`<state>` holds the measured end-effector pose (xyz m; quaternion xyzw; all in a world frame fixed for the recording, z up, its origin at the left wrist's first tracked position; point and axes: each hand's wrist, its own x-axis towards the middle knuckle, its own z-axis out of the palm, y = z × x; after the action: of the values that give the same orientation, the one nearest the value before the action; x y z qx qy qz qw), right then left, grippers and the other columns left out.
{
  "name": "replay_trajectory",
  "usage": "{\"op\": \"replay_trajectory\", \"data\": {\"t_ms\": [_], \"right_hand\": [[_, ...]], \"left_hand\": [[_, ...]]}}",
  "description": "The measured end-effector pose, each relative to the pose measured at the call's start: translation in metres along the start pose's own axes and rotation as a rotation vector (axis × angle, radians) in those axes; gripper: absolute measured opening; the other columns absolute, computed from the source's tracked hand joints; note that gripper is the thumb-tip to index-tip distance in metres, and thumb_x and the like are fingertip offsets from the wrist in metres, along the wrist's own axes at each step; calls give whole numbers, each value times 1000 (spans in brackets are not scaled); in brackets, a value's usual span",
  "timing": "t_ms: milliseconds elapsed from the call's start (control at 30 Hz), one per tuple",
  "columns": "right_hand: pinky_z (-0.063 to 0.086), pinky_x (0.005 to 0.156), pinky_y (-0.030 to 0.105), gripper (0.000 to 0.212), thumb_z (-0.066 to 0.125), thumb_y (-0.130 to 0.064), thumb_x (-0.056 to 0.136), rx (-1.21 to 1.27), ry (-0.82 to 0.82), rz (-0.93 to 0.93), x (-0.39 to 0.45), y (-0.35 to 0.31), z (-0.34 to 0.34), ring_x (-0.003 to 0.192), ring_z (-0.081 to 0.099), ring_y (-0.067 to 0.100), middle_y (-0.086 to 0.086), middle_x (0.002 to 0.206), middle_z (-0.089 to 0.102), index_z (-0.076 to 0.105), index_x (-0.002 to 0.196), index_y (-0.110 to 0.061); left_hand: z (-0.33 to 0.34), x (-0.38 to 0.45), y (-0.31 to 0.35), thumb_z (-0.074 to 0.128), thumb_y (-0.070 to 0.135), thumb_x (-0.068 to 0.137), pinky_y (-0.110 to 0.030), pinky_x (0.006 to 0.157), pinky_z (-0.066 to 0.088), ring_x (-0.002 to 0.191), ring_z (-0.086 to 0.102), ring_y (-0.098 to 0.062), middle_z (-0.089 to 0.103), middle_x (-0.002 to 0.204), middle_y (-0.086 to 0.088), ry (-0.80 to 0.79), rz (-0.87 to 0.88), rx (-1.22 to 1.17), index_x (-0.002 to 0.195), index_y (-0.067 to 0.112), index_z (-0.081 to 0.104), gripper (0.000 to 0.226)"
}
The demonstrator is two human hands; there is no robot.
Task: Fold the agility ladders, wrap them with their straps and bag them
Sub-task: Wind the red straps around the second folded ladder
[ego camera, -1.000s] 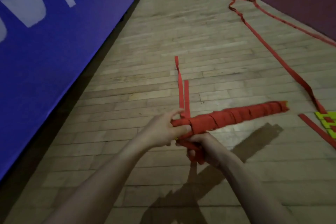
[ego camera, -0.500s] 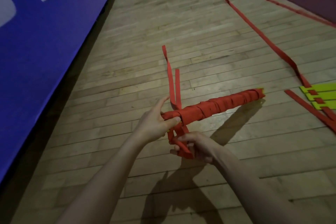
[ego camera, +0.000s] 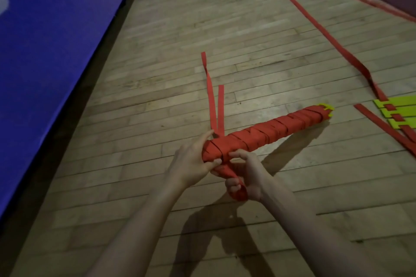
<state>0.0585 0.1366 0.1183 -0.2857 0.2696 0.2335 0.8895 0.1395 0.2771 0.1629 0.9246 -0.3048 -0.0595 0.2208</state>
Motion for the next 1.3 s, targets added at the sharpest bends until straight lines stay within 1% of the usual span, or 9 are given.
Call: {"op": "replay_trajectory", "data": {"t_ms": [167,333,533,667,800,900,1033,1133,1300], "right_hand": [[33,39,17,42,60,-54,85,-249,98,23,-4,-2,7,43,37,7,1,63,65,64,78,-13],[36,38,17,26,67,-39,87,-205,218,-60,3,6,5,38,37,4,-2,60,64,61,86,-14],[38,38,18,44,74,-30,82,-223,287,-30,6,18,-4,38,39,5,7,80,67,58,117,-9],[40,43,20,40,73,-31,84,-297,283,-29,3,21,-5,42,42,6,7,80,67,59,113,-7],[40,44,20,38,65,-40,89,-438,217,-51,-5,18,-9,46,47,8,-3,57,63,63,100,-4],[46,44,19,47,49,-44,98,-445,93,-33,-14,9,-16,60,54,14,-3,55,63,63,106,0],[55,63,25,28,50,-22,100,-450,4,73,-17,-5,-27,68,63,13,11,96,69,65,106,1],[57,67,30,19,52,-12,97,-450,-19,104,-13,-12,-23,71,65,14,9,85,71,67,96,-1],[55,91,35,16,57,9,86,-537,-171,-11,-8,-23,-16,88,70,19,10,87,70,68,88,-3]], "left_hand": [[13,-15,-3,76,29,77,-30,99,36,120,49,-29,56,130,-10,47,130,56,145,19,39,78],[20,-22,-10,77,22,73,-39,100,42,115,54,-31,58,125,-12,24,216,81,146,16,36,84],[17,-20,-7,74,37,79,-31,86,50,100,61,-19,62,110,-1,-104,-364,-446,135,21,50,63],[16,-4,-9,79,54,63,-24,48,47,55,64,-21,69,73,-15,-438,-672,-623,100,1,67,66],[10,1,-9,75,43,75,-28,64,54,68,64,-19,68,84,-11,-664,-804,-706,101,6,63,47],[7,2,-6,77,24,77,-29,62,55,65,66,-20,69,86,-13,-614,-779,-752,107,2,61,40],[0,7,2,83,13,70,-22,45,50,60,65,-15,65,84,-7,-390,-651,-588,104,14,56,43],[-6,10,6,85,19,66,-30,60,59,70,69,-19,69,87,-5,-361,-475,-467,88,23,64,31],[-13,11,11,83,40,53,-37,68,60,69,70,-13,69,88,4,-212,-298,-184,110,32,66,60]]}}
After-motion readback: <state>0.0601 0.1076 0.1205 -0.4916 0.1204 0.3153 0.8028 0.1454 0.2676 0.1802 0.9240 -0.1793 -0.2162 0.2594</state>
